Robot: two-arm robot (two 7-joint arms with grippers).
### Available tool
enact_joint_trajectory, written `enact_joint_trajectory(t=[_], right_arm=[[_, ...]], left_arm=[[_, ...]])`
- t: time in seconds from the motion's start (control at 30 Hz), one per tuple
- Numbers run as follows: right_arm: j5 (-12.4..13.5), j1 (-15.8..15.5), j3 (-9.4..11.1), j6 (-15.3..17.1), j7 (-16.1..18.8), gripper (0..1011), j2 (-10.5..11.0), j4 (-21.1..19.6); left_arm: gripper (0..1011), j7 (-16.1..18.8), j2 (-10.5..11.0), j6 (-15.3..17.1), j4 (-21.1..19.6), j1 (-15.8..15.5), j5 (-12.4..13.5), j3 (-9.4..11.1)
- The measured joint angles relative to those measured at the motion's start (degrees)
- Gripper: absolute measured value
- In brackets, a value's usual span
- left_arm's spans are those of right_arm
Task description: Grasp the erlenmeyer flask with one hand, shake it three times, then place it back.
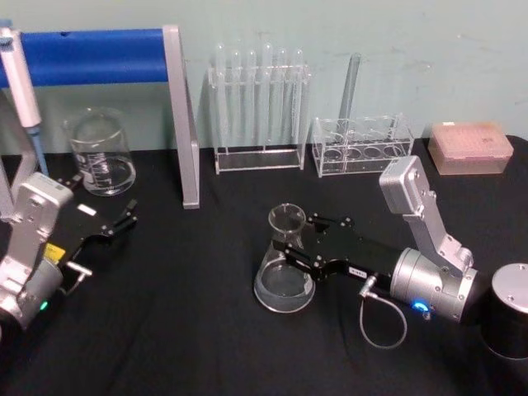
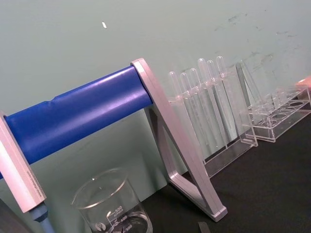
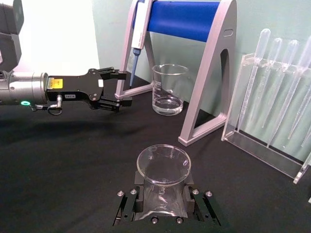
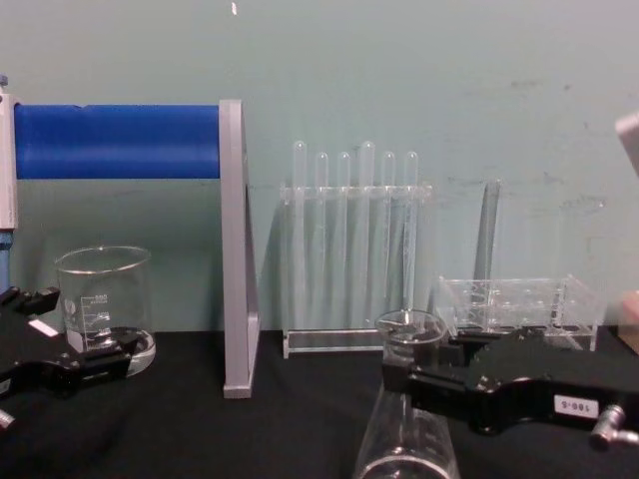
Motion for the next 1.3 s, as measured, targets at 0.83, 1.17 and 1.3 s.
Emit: enact_joint_trajectory(t=[0.83,1.17,1.3], right_arm=[[-0.2,-0.2,-0.2,-0.1,-0.1,447,0.1,-0.2],[-0.2,-0.2,-0.1,-0.1,-0.1,447,0.1,-0.2],[-0.2,-0.2,-0.1,-0.1,-0.1,447,0.1,-0.2]], left_arm=[[1001,0.0,0.0,0.0,0.0,0.0,0.0,0.0],[1001,0.0,0.0,0.0,0.0,0.0,0.0,0.0],[1001,0.0,0.0,0.0,0.0,0.0,0.0,0.0]])
